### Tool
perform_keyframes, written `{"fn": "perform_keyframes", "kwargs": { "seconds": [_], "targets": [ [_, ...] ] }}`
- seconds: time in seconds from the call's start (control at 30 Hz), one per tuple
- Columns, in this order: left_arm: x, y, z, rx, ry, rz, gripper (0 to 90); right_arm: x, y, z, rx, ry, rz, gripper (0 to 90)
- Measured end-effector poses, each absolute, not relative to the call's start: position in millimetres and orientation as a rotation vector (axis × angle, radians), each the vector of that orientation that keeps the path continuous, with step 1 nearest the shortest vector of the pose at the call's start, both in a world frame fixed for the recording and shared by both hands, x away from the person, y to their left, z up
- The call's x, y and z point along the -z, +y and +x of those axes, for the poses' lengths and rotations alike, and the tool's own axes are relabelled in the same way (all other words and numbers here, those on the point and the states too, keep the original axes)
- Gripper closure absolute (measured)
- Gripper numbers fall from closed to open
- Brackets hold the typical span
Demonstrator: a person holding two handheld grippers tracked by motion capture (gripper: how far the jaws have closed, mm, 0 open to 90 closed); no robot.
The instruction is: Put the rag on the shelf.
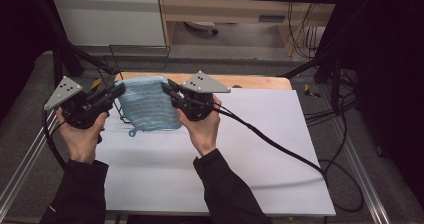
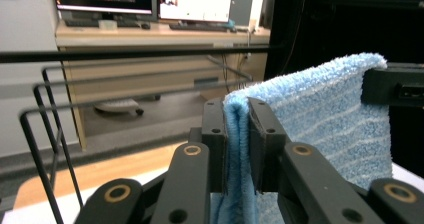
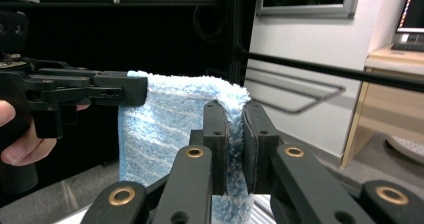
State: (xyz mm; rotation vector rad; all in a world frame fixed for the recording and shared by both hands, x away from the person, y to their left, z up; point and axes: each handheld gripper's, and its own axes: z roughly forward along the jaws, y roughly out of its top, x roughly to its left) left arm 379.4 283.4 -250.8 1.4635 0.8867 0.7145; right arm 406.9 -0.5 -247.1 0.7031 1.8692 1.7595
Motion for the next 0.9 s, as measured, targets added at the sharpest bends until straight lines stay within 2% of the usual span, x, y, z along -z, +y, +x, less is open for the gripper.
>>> {"fn": "perform_keyframes", "kwargs": {
  "seconds": [0.37, 0.9],
  "targets": [
    [226, 294, 384, -0.76, 0.874, 1.384, 79.5, 220, 14, 414, -1.775, 1.811, 0.644, 83.0],
    [182, 315, 393, -0.826, 0.841, 1.358, 79.6, 180, 38, 425, -1.775, 1.749, 0.576, 83.0]
  ]
}}
